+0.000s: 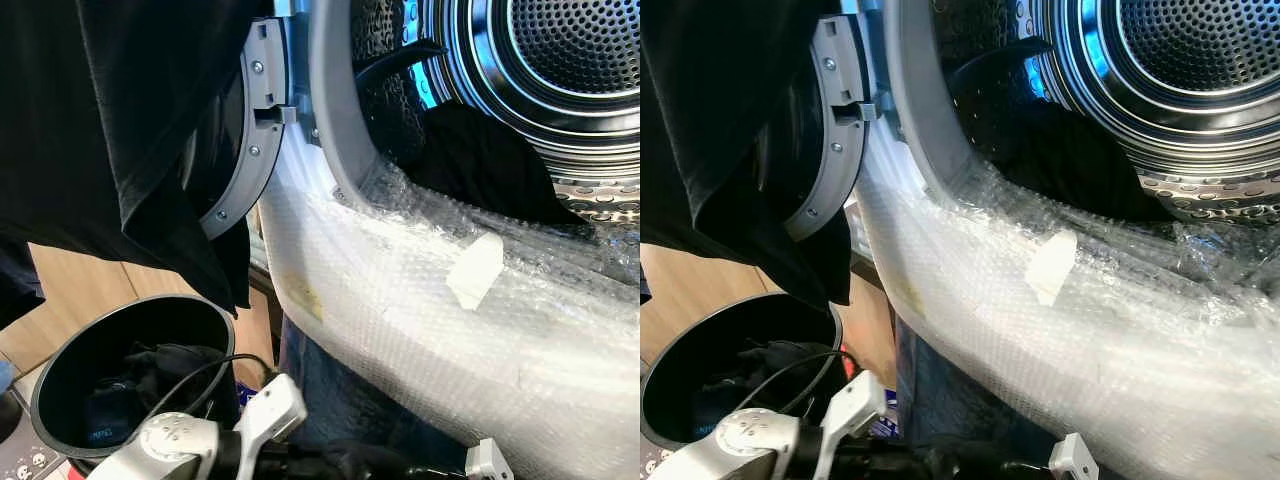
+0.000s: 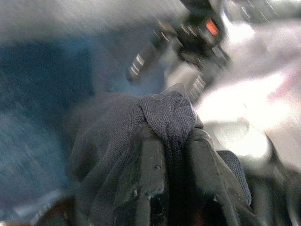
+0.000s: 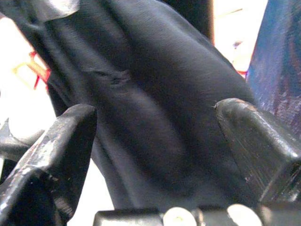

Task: Clothes washing

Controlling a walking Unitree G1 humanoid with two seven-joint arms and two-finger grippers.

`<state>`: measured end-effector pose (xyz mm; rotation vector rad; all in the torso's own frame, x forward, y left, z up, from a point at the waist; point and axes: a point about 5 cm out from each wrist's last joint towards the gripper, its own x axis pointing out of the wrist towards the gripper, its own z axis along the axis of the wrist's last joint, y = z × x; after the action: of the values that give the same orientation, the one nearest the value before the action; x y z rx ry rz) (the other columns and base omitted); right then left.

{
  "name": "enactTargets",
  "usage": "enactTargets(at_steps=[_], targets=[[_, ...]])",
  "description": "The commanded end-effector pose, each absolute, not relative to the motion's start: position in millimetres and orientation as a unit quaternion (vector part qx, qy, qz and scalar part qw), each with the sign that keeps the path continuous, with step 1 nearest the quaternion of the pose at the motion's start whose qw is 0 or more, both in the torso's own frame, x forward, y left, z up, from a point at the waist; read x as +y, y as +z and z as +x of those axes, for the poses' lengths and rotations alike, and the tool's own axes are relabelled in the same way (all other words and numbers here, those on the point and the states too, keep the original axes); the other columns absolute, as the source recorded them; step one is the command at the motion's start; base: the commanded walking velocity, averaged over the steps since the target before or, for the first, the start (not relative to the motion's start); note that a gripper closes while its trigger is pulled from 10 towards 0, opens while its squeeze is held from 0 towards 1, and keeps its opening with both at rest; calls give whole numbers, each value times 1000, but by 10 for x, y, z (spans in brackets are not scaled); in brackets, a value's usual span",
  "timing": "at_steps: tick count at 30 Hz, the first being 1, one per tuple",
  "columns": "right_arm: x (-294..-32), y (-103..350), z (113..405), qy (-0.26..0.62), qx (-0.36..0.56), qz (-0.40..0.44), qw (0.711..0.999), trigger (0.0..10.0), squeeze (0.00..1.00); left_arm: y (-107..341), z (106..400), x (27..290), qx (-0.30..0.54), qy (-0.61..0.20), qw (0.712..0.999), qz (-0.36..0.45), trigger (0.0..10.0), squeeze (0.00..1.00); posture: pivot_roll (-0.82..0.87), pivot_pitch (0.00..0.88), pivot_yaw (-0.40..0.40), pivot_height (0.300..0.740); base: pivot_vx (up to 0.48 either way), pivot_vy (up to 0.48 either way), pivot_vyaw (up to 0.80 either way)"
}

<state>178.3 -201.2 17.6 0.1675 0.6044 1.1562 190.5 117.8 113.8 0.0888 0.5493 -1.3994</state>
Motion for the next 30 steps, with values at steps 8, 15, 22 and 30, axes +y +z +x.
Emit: enactTargets(at_steps=[8, 15, 22, 30], targets=[[-1866, 259, 1916, 600, 275, 46, 750, 10000, 0, 1295, 1835, 998, 217, -714, 663, 60, 0, 0, 117, 0, -5, 740, 0, 0, 0], [-1745, 233, 1890, 639, 275, 49, 717, 10000, 0, 1332, 1900, 880, 198, -734, 645, 78, 0, 0, 113, 0, -12, 740, 0, 0, 0], [-1759, 224, 1841, 663, 283, 35, 692, 10000, 278, 1305, 1981, 903, 200, -727, 650, 91, 0, 0, 109, 0, -11, 740, 0, 0, 0], [-1718, 265, 1844, 685, 269, 34, 676, 10000, 1000, 1247, 2187, 778, 179, -700, 685, 93, 0, 0, 103, 0, -16, 740, 0, 0, 0]])
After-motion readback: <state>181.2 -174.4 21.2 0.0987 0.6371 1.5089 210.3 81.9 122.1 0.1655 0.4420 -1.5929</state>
